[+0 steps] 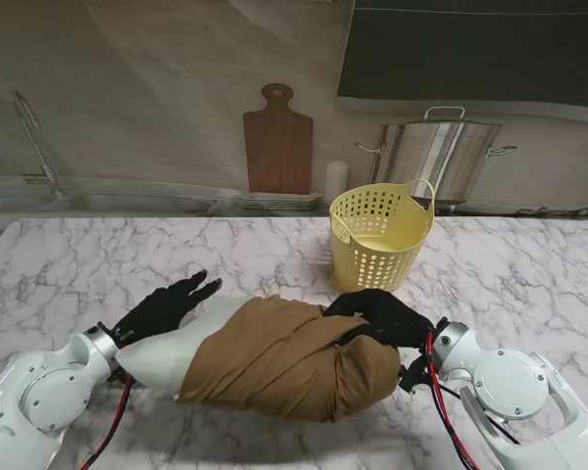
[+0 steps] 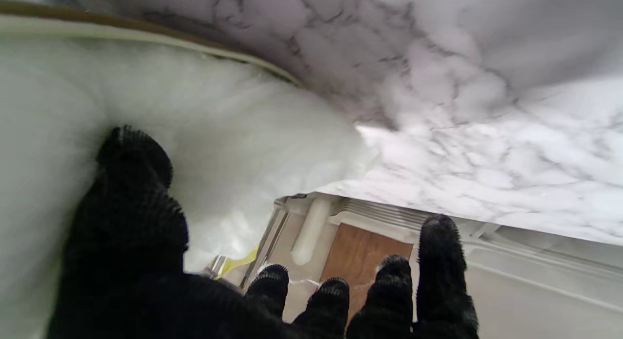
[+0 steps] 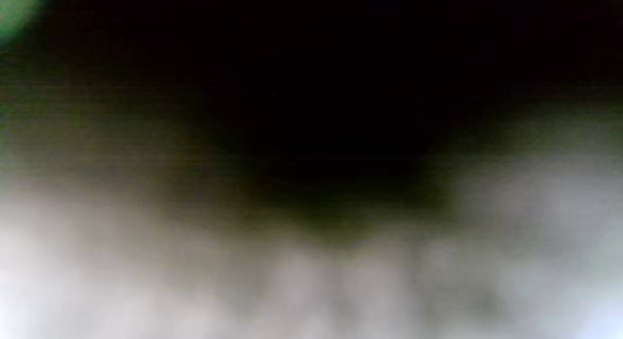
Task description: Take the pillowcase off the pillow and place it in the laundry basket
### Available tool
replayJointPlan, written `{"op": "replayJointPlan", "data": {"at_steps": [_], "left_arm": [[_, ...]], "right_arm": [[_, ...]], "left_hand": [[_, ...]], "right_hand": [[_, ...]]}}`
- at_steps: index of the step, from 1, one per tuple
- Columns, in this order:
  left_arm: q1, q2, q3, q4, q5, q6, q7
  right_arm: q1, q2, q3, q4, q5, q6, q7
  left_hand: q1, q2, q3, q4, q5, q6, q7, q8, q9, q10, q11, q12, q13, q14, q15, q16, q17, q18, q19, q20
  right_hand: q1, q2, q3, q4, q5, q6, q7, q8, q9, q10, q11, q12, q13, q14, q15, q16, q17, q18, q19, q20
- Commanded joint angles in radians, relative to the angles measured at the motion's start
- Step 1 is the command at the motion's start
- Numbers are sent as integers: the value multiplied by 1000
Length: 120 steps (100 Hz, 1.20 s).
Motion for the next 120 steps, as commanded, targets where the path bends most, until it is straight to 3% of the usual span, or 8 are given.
{"op": "replayJointPlan", "data": {"at_steps": [1, 28, 38, 53, 65, 81, 96, 120], "left_arm": [[14, -13, 5, -23, -12, -22, 20], [34, -40, 33, -32, -89, -102, 125], [33, -51, 53, -29, -143, -93, 148], [38, -76, 76, -30, -201, -72, 226], [46, -89, 84, -46, -245, -47, 253], [59, -92, 82, -78, -324, -12, 223], [67, -96, 74, -101, -362, 9, 219], [78, -105, 65, -120, -402, 86, 228]], "right_arm": [[5, -4, -4, 2, 4, 11, -4], [39, -10, -31, 26, 29, 33, -10], [50, -12, -43, 34, 33, 42, -15], [56, -13, -48, 35, 34, 56, -18], [52, -13, -44, 29, 34, 66, -18], [36, -17, -32, 21, 34, 65, -37], [11, -16, -10, 11, 9, 52, -46], [-82, -35, 43, -34, -85, -42, -187]], "left_hand": [[-105, -20, -37, -56, -27, 14, -30, -25, -35, 26, -18, -13, -40, 24, -12, -31, 22, 22, -755, -32], [-43, -12, -30, -42, -26, 41, -20, -15, 69, 18, -2, 7, 178, -46, 77, -19, 168, -27, -543, -21], [-13, 79, -31, -38, 3, 38, 39, 189, 266, -25, 41, 55, 376, -98, 120, 13, 229, -48, -260, -13], [175, 313, -43, -38, 293, -71, 208, 393, 576, -60, 171, 140, 650, -94, 241, 109, 396, -14, 101, 77], [364, 362, -40, -44, 541, -37, 465, 699, 836, -25, 310, 255, 774, -52, 363, 177, 471, 19, 289, 125], [427, 359, -32, -33, 587, 42, 618, 782, 938, 3, 379, 332, 835, -3, 486, 223, 503, 30, 384, 153], [452, 329, -24, -24, 623, 96, 673, 843, 1002, 36, 434, 374, 891, 21, 579, 253, 556, 26, 444, 163], [467, 276, -7, -14, 691, 145, 701, 878, 1077, 81, 490, 399, 958, 58, 682, 266, 639, 50, 523, 156]], "right_hand": [[204, 119, 237, 93, 66, -22, 70, 41, 58, -66, 97, 35, 57, -190, 42, 40, 5, -26, -31, -20], [205, 121, 234, 93, 60, -20, 63, 48, 56, -64, 92, 31, 57, -188, 39, 40, 4, -25, -33, -18], [204, 125, 228, 93, 44, -17, 48, 45, 52, -63, 79, 19, 56, -183, 30, 37, 1, -22, -37, -18], [193, 141, 209, 100, -20, 17, -19, 18, 41, -61, 24, -37, 54, -165, -3, 28, -11, -12, -52, -18], [166, 178, 168, 118, -95, 56, -97, -25, 17, -55, -27, -101, 54, -146, -46, 18, -28, -3, -69, -20], [23, 314, -46, 200, -227, 62, -51, -190, -55, -63, -40, -146, 42, -91, -188, 3, -156, 9, -101, 11], [-187, 361, -276, 283, -290, 59, -214, -123, -240, -86, -111, -246, -240, -27, -443, -16, -466, 28, -238, 45], [-330, 332, -392, 277, -400, 110, -340, -134, -481, -75, -256, -358, -635, 7, -892, -252, -844, 82, -643, -28]]}}
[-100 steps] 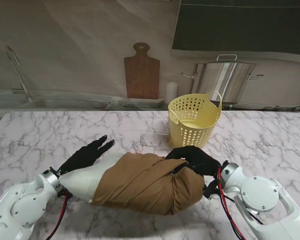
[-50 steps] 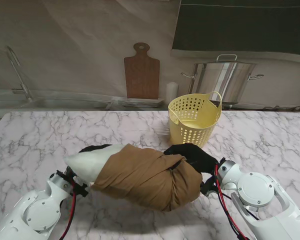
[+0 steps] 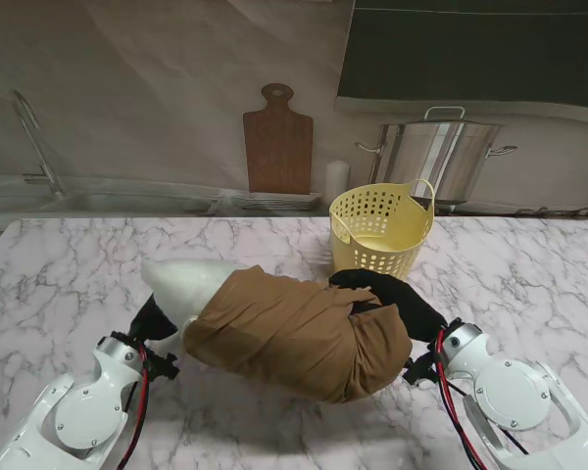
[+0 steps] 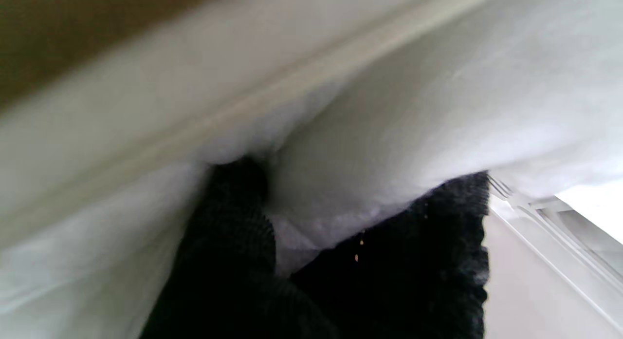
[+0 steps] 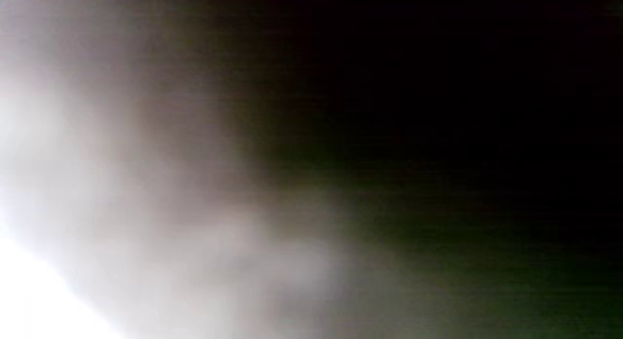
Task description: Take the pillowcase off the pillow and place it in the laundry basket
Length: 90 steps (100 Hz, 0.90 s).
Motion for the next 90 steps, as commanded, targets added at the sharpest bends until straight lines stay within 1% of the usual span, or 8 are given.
{"op": "replayJointPlan", "data": {"at_steps": [1, 11, 30, 46, 61, 72, 79, 90], "left_arm": [[2, -12, 4, -18, -5, 6, -11], [2, -10, 3, -17, -16, 21, -27], [3, -9, 6, -18, -26, 34, -37], [3, -8, 7, -18, -29, 35, -43], [1, -4, 5, -16, -34, 29, -62], [-1, 0, 5, -13, -44, 19, -81], [0, 4, 4, -14, -52, 10, -100], [0, 8, 4, -11, -59, -3, -116]], "right_arm": [[-43, -16, 13, -27, 4, 5, -24], [-94, -32, 42, -56, -42, -30, -113], [-185, -57, 105, -105, -108, -75, -246], [-248, -80, 143, -132, -199, -107, -378], [-275, -106, 161, -132, -305, -149, -540], [-297, -112, 173, -142, -336, -190, -575], [-303, -113, 179, -143, -400, -208, -611], [-293, -122, 181, -130, -518, -241, -735]], "left_hand": [[45, 98, 32, 22, 92, 24, 122, 67, 78, 27, 80, 38, 76, 29, 120, 48, 26, -9, 507, -12], [47, 92, 35, 23, 98, 26, 121, 66, 83, 30, 79, 36, 79, 33, 122, 44, 31, -4, 511, -15], [47, 85, 39, 23, 107, 30, 118, 66, 92, 36, 79, 35, 86, 39, 131, 40, 40, 0, 519, -20], [48, 77, 44, 24, 114, 28, 118, 67, 97, 38, 79, 34, 89, 42, 136, 37, 43, 4, 523, -24], [34, 72, 48, 29, 111, 3, 112, 64, 88, 28, 71, 31, 78, 37, 131, 32, 37, 0, 519, -30], [25, 71, 51, 32, 109, -6, 109, 63, 85, 22, 67, 31, 75, 33, 127, 29, 32, -6, 514, -34], [21, 72, 55, 35, 106, -12, 106, 62, 79, 17, 62, 30, 69, 30, 122, 27, 26, -7, 509, -37], [14, 68, 60, 39, 106, -23, 107, 64, 78, 12, 58, 30, 67, 27, 115, 26, 22, -13, 502, -41]], "right_hand": [[-23, 41, -13, 46, -46, 13, -35, -10, -45, -19, -35, -27, -60, -23, -87, -54, -43, 9, -64, -18], [-54, 35, -29, 45, -100, 46, -80, -31, -78, -4, -65, -62, -78, -13, -122, -80, -56, 17, -114, -19], [-88, 31, -56, 41, -186, 79, -137, -55, -119, 5, -83, -87, -77, -6, -132, -86, -53, 23, -130, -13], [-128, 29, -74, 39, -197, 87, -157, -66, -143, 12, -99, -110, -99, -3, -148, -94, -71, 27, -163, -16], [-134, 42, -76, 41, -186, 67, -155, -64, -160, -8, -89, -119, -115, -14, -160, -102, -75, 18, -186, -15], [-132, 45, -78, 42, -185, 51, -149, -59, -170, -15, -82, -120, -118, -19, -162, -105, -74, 16, -191, -13], [-135, 52, -81, 43, -185, 44, -144, -55, -173, -19, -77, -120, -116, -21, -161, -106, -68, 13, -191, -10], [-134, 70, -81, 47, -173, 33, -129, -46, -159, -32, -58, -116, -104, -33, -155, -106, -61, 9, -188, -5]]}}
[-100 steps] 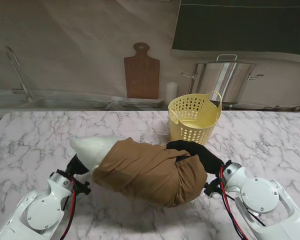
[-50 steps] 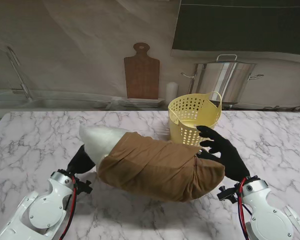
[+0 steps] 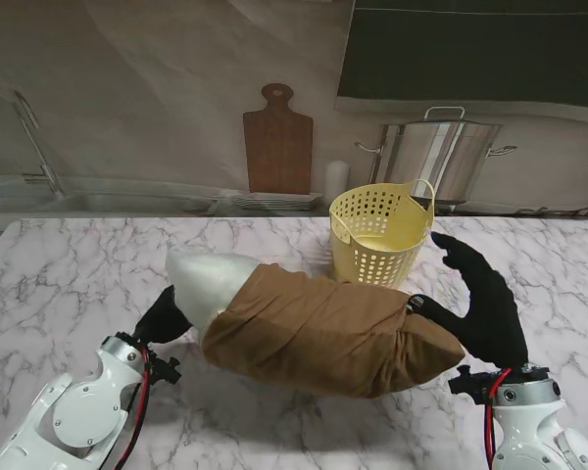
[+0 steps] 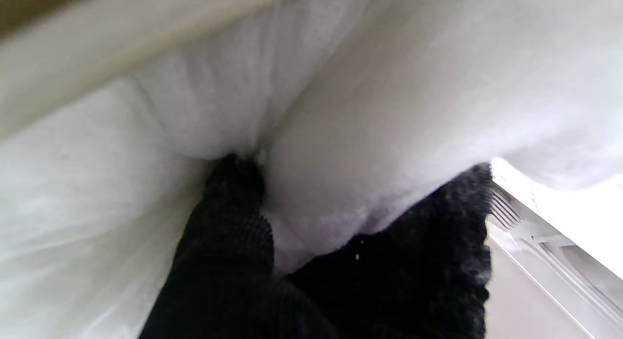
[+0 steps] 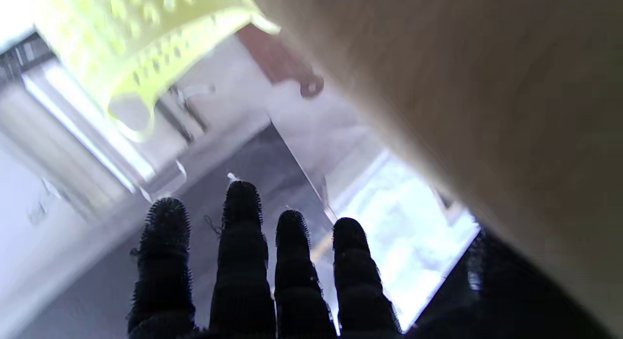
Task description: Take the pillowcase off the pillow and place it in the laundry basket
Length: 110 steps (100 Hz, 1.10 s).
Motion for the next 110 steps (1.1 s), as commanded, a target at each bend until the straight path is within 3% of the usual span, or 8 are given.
{"op": "replayJointPlan", "data": {"at_steps": [1, 33, 51, 75, 87, 95, 104, 110], "left_arm": [[0, 3, 3, -1, -7, -8, -21], [0, 8, 4, -8, -22, 3, -51], [1, 9, 5, -11, -16, 12, -55], [4, 10, 6, -15, -27, 14, -65], [7, 11, 11, -15, -37, 9, -68], [9, 12, 13, -16, -42, 7, -73], [11, 13, 12, -18, -47, 2, -81], [12, 15, 8, -19, -51, -3, -86]], "right_arm": [[5, -10, 1, 1, 13, -25, -51], [-41, 5, -8, -40, -270, -79, -233], [-125, 53, -19, -124, -459, -17, -150], [-144, 107, -91, -186, -689, 138, 7], [-29, 116, -180, -130, -684, 201, 95], [48, 114, -237, -79, -635, 217, 116], [110, 106, -284, -36, -555, 223, 118], [134, 101, -297, -21, -511, 214, 113]], "left_hand": [[19, 68, 61, 41, 76, -32, 99, 54, 45, 7, 36, 28, 41, 21, 51, 24, -3, -25, 502, -24], [14, 57, 74, 44, 82, -28, 100, 52, 52, 14, 31, 30, 45, 28, 48, 27, -3, -20, 500, -26], [15, 55, 79, 42, 84, -27, 101, 52, 54, 14, 29, 32, 46, 28, 48, 28, -1, -17, 502, -26], [14, 53, 82, 39, 85, -25, 100, 49, 57, 15, 26, 32, 47, 32, 46, 28, 0, -12, 502, -27], [15, 51, 84, 39, 86, -26, 99, 48, 57, 16, 25, 32, 47, 31, 46, 28, 0, -12, 502, -27], [14, 52, 84, 38, 86, -25, 99, 47, 57, 16, 24, 32, 48, 31, 46, 28, 0, -12, 502, -27], [13, 54, 84, 38, 84, -27, 96, 45, 53, 14, 21, 31, 43, 31, 43, 27, -3, -11, 501, -27], [11, 56, 82, 36, 82, -28, 95, 44, 50, 11, 18, 31, 41, 30, 40, 26, -5, -10, 499, -28]], "right_hand": [[-48, 51, -14, 27, -9, -42, 8, -1, -9, -33, 25, -3, -10, -34, -17, -10, 1, -16, -12, 7], [-78, 84, -32, 34, 40, -68, 51, 13, 5, -34, 25, -12, -40, -21, -38, -32, -34, -5, -56, -19], [-282, 28, 86, 2, -14, -52, -46, -34, 2, -4, -115, -85, -102, 85, -120, -132, -64, 48, -175, -105], [-416, -36, 175, -31, -141, -54, -170, -58, -90, -6, -241, -158, -142, 97, -132, -164, -52, 88, -208, -148], [-316, -116, 197, -18, -148, -46, -162, 9, -72, -14, -210, -150, -37, 81, -69, -118, 28, 89, -74, -92], [-68, -154, 119, 10, -111, -76, -76, 94, 9, -42, -116, -90, 147, 28, 24, -31, 149, 64, 80, -12], [257, -78, -19, 55, -29, -156, 33, 139, 138, -81, 20, -9, 345, -38, 161, 77, 298, 33, 236, 22], [318, -75, 133, 57, 59, -208, 119, 156, 308, -127, 125, 63, 486, -89, 287, 160, 391, -5, 342, 21]]}}
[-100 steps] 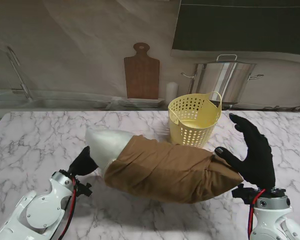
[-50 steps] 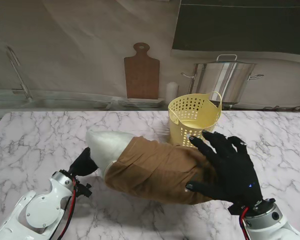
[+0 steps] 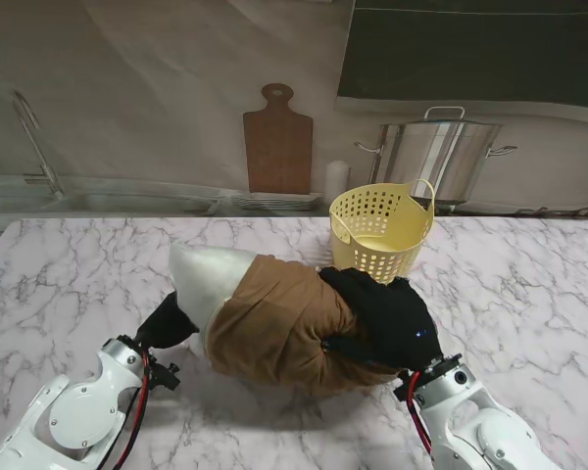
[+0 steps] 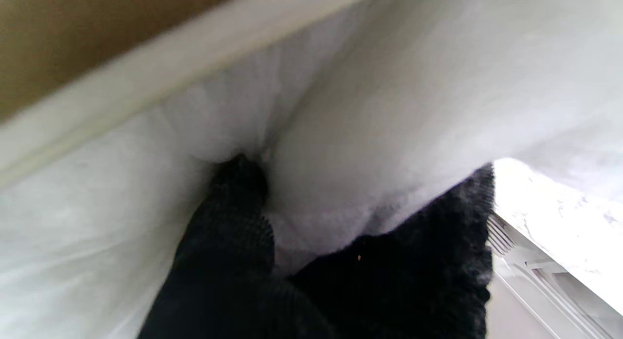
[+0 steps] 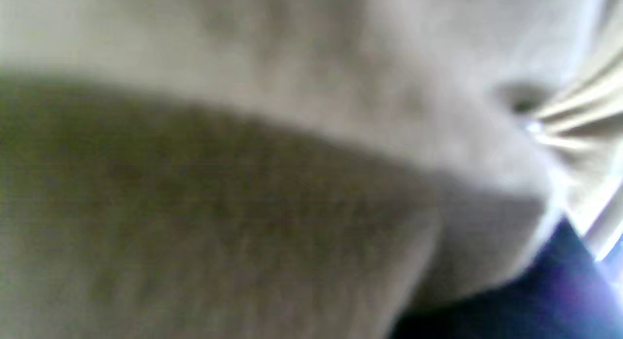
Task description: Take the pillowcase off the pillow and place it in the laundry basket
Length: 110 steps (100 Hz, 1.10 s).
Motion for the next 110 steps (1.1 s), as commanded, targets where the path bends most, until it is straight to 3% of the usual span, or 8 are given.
{"op": "replayJointPlan", "data": {"at_steps": [1, 3, 12, 23, 39, 56, 69, 110], "left_arm": [[4, -1, 3, -13, -9, -13, -26], [5, -1, 1, -13, -11, -14, -29], [10, 1, -11, -16, -13, -15, -38], [17, 3, -25, -22, 0, -12, -42], [18, 5, -51, -23, 65, -15, -29], [23, -1, -96, -24, 128, -14, 20], [23, -4, -133, -18, 176, -11, 48], [13, -32, -204, -17, 186, -42, 178]], "right_arm": [[2, -16, -3, 11, -21, -10, 6], [6, -18, -4, 12, -3, -16, 7], [20, -25, -1, 16, 50, -61, 11], [20, -25, 28, 6, 84, -120, 42], [19, -23, 75, -13, 139, -191, 118], [31, -21, 100, -19, 218, -244, 197], [47, -19, 104, -15, 260, -261, 237], [112, -8, 85, -4, 307, -258, 328]], "left_hand": [[21, 60, 42, 35, 71, -62, 92, 43, 48, -9, 17, 21, 40, 18, 39, 26, -5, -19, 498, -17], [21, 61, 41, 34, 69, -65, 91, 42, 47, -10, 16, 21, 38, 17, 37, 25, -8, -19, 497, -18], [23, 76, 31, 24, 53, -70, 76, 31, 30, -19, 0, 16, 24, 11, 21, 19, -21, -25, 488, -19], [26, 104, -21, 7, 13, -82, 33, -12, -20, -20, -36, 6, -18, 9, -26, 10, -53, -31, 465, -16], [-179, 130, -44, 6, -134, -88, -303, -277, -256, -17, -198, -79, -198, 29, -227, -3, -225, -4, 259, -17], [-246, 108, -45, 8, -329, -115, -438, -382, -575, -16, -344, -177, -418, 40, -406, -53, -424, 8, -6, -73], [-267, 99, -44, 9, -374, -109, -453, -402, -733, -16, -388, -207, -558, 29, -483, -83, -539, 9, -160, -104], [-243, 134, -47, 10, -404, -87, -460, -411, -778, -15, -391, -199, -648, 7, -523, -89, -603, 27, -294, -99]], "right_hand": [[143, 56, 206, 65, 94, -115, 89, 35, 153, -65, 111, 68, 184, -106, 178, 97, 85, -55, 122, 22], [169, 31, 317, 3, 158, -135, 136, 38, 261, -76, 131, 127, 255, -130, 249, 128, 131, -79, 174, 20], [230, 15, 450, -62, 304, -174, 278, 0, 488, -105, 220, 243, 383, -174, 414, 179, 222, -123, 283, 13], [239, 31, 527, -72, 429, -216, 440, -46, 524, -74, 336, 343, 410, -220, 632, 241, 279, -160, 361, 18], [250, 32, 562, -82, 527, -209, 530, -38, 520, -53, 364, 433, 411, -236, 739, 234, 299, -163, 389, 18], [253, 22, 584, -92, 573, -193, 553, -24, 526, -35, 364, 471, 412, -252, 817, 246, 326, -170, 410, 20], [247, 15, 603, -92, 591, -171, 566, -29, 538, -26, 362, 479, 413, -270, 897, 262, 373, -177, 453, 26], [244, 14, 613, -94, 595, -166, 575, -25, 544, -25, 361, 485, 409, -267, 923, 257, 380, -170, 464, 19]]}}
